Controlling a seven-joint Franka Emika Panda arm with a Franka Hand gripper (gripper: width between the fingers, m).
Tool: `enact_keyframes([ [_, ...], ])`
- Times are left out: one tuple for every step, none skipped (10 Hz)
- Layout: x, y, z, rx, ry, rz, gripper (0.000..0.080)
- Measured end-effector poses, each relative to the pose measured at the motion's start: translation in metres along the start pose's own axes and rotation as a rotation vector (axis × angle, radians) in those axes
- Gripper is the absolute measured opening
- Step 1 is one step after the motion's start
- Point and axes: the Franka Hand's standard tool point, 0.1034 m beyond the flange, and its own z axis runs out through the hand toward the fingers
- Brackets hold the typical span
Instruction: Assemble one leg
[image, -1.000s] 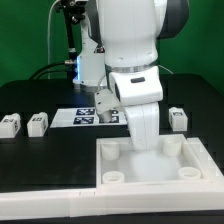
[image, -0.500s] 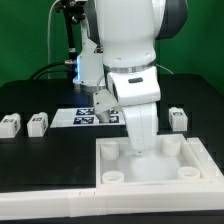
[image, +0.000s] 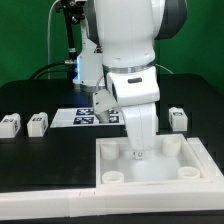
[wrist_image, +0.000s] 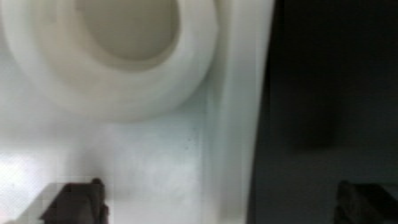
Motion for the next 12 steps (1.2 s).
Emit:
enact_keyframes([
  [0.000,0.000,0.000,0.000,0.000,0.000,0.0649],
  [0.000,0.000,0.000,0.000,0.000,0.000,0.0649],
  [0.000,0.000,-0.002,0.002,-0.001,0.030,0.0649],
  [0.003,-0.001,-0.016,-0.005,-0.009,0.122,0.0649],
  [0.009,-0.005,-0.030,-0.020,-0.015,0.198,0.0649],
  [0.019,-0.011,-0.039,-0.024,-0.019,0.244,0.0649],
  [0.034,-0.015,-0.047,-0.022,-0.022,0.359,0.0649],
  [0.050,-0.016,-0.054,-0.037,-0.020,0.486,0.0649],
  [0.064,-0.020,-0.059,-0.046,-0.018,0.585,0.0649],
  [0.074,-0.018,-0.066,-0.061,-0.010,0.730,0.0649],
  [0.078,-0.016,-0.073,-0.076,-0.002,0.838,0.0649],
  [0.076,-0.017,-0.070,-0.071,-0.001,0.909,0.0649],
])
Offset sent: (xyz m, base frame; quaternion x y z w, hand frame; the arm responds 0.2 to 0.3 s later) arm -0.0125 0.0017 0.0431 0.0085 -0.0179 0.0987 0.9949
